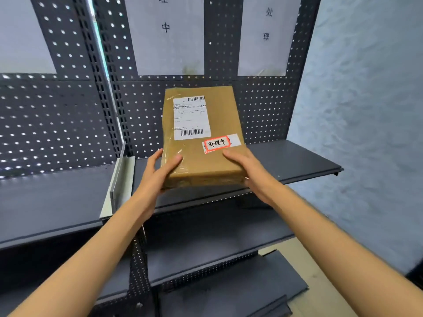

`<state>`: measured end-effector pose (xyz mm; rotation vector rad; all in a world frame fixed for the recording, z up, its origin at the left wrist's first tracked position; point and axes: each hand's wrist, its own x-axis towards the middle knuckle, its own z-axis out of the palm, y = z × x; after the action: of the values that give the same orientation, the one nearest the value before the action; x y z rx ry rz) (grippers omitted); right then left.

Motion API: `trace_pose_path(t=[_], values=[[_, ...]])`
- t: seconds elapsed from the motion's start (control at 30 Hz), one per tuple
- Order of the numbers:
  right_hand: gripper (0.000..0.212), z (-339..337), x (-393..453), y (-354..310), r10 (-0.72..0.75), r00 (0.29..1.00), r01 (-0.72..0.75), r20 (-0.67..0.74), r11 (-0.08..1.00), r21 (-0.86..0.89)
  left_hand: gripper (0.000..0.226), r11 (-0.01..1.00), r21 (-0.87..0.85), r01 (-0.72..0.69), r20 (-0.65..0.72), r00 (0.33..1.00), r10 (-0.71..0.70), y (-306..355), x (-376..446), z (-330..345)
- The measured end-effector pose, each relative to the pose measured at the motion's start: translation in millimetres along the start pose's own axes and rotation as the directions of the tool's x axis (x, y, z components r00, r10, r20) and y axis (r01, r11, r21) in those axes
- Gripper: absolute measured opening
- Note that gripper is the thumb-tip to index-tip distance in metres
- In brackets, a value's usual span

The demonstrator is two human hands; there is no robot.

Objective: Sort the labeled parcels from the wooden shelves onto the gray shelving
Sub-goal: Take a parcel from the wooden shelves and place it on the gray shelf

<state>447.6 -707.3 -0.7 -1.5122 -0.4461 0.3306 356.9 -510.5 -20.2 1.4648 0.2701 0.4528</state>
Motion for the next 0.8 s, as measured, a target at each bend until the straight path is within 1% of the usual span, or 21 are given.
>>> trace_pose_path(t=[0.03,0.17,0.23,0.33,0.37,0.5,0.63,0.8], values=[[0.066,2.1,8.0,3.1,0.010,0.999,-0.010,0.037,1.000,0.005,0.071,1.000,0.005,0.014,-0.015,1.000,-0.014,-4.0,2.9,-2.7],[0.044,10.9,34.3,17.3,0.069,0.986,-0.078,0.151,0.995,0.056,0.094,0.997,0.033,0.069,-0.046,0.997,-0.067,-16.8,12.5,-11.8],[0.044,11.7,47.6,28.4,0.108,0.977,-0.123,0.182,0.990,0.071,0.098,0.995,0.055,0.084,-0.068,0.994,-0.080,-22.1,17.6,-11.6],[0.048,10.6,66.7,43.3,0.160,0.965,-0.183,0.207,0.979,0.095,0.101,0.989,0.070,0.132,-0.138,0.983,-0.121,-30.1,26.3,-9.7],[0.048,10.5,72.0,47.0,0.175,0.961,-0.200,0.214,0.975,0.101,0.101,0.985,0.074,0.154,-0.151,0.978,-0.142,-32.2,29.1,-8.8],[0.049,11.0,89.5,59.3,0.201,0.954,-0.226,0.221,0.969,0.097,0.086,0.975,0.095,0.200,-0.200,0.963,-0.178,-39.9,37.4,-4.4],[0.049,11.8,103.5,65.9,0.224,0.953,-0.249,0.204,0.962,0.108,0.081,0.977,0.104,0.185,-0.266,0.952,-0.152,-42.2,44.6,1.4],[0.051,13.8,116.9,72.2,0.211,0.967,-0.224,0.143,0.971,0.085,0.071,0.978,0.118,0.169,-0.298,0.946,-0.128,-44.1,54.7,2.8]])
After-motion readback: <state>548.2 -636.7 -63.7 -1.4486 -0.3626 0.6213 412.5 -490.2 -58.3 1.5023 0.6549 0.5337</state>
